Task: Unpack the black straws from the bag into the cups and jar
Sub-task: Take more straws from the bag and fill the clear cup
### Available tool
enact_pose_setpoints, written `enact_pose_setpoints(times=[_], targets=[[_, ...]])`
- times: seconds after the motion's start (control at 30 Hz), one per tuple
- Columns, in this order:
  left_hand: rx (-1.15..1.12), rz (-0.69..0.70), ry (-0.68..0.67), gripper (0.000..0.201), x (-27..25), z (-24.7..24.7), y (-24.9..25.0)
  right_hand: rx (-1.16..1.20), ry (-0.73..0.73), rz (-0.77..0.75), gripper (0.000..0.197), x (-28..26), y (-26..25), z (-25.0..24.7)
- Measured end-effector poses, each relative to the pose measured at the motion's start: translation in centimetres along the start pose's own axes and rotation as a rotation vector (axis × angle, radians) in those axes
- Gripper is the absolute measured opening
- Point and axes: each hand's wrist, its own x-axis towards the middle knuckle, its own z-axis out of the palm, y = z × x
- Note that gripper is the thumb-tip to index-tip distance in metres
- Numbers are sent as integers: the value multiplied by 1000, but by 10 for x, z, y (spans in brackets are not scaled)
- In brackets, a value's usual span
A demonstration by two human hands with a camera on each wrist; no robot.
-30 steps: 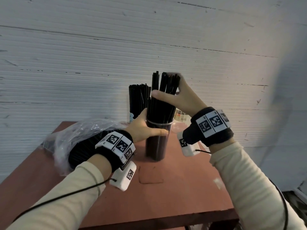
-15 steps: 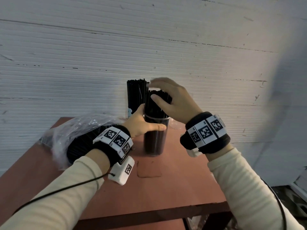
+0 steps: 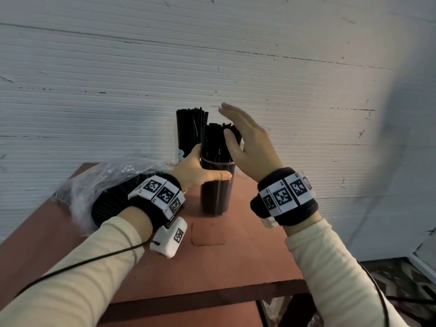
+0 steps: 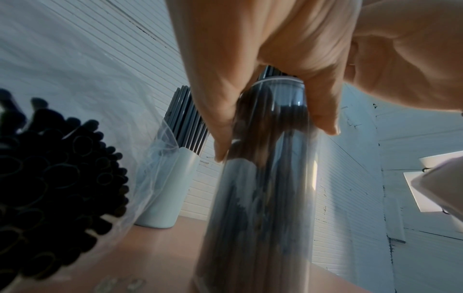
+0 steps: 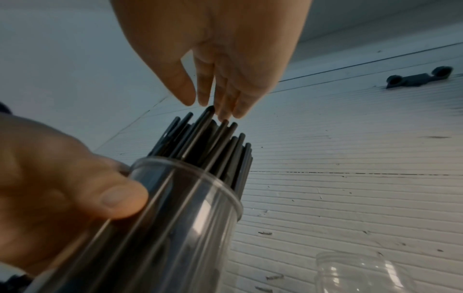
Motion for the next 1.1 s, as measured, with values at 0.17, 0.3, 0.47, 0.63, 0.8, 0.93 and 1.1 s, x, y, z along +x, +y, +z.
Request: enact_pose_setpoints(times=[0.17,0.3,0.47,0.63,0.8,0.93,1.1], targets=[[-22,-34,-6,105,-3,2,3,-63,-126,48,42,-8,1,5],[-56,-47,-2,97,-5,4,5,-48,-116,-15,51,-5,-8,4],[-64,-57,-17,87,-5,3,9,-163,-191,-28,44,-4,-8,10],[15,-70,-42,125,-12,-10,5,-53,-45,-49,43,2,-20,5],[156,91,236,49,-40,-44,4,121,76,-60,21,5,-46,15],[209,184,469,44,-65,-84,2,285,-233,134,20,5,-67,44],[437,120,560,28,-94,-133,-13,121,-798,200,31,8,-91,91]])
